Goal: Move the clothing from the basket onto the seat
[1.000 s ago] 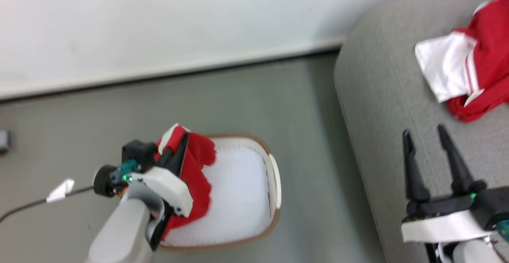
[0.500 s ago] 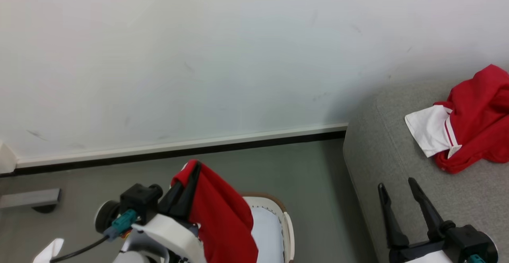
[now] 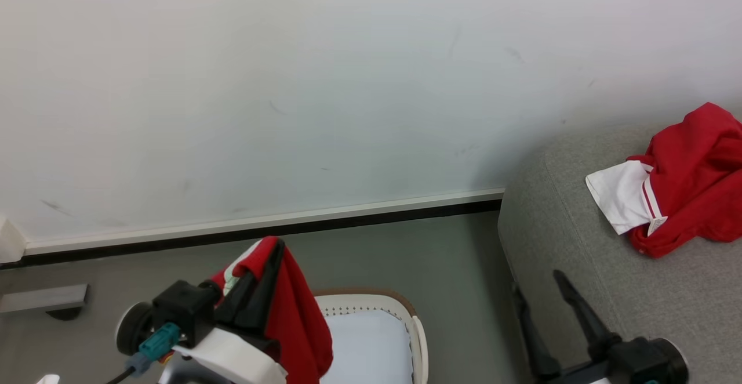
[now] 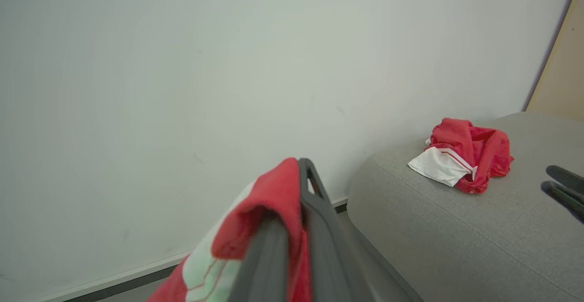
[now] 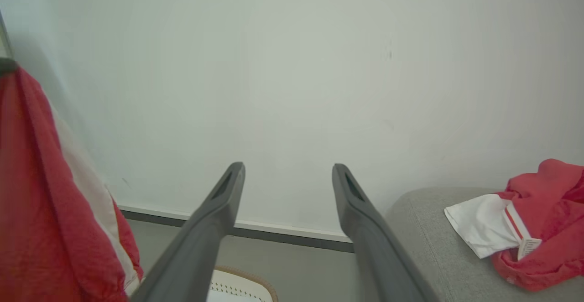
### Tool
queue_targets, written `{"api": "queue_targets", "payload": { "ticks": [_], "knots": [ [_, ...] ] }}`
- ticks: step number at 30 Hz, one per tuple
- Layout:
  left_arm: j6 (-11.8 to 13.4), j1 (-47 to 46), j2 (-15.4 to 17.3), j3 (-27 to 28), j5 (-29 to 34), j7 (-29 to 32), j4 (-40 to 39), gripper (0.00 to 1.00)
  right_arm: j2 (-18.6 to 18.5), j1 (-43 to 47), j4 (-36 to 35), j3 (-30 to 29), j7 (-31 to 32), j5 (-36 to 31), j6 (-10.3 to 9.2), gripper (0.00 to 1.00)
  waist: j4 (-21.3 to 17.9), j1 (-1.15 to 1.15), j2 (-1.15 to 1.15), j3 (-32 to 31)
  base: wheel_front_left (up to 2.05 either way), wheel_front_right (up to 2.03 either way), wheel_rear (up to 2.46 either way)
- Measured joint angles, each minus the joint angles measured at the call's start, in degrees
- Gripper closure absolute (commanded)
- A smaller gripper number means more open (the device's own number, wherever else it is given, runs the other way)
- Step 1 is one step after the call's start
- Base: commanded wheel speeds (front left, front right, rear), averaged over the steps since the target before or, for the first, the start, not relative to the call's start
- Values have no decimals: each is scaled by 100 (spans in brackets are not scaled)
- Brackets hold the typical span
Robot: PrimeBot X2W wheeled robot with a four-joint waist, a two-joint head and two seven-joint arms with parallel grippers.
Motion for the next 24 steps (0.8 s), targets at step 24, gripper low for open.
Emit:
{"api": "queue_targets", "payload": {
  "ticks": [24],
  "knots": [
    [-444, -907, -691, -1104, 70, 221, 189, 100, 7, -1473, 1132, 2565, 0, 682, 0, 0, -81, 1, 0, 183, 0, 0, 0]
  ]
}}
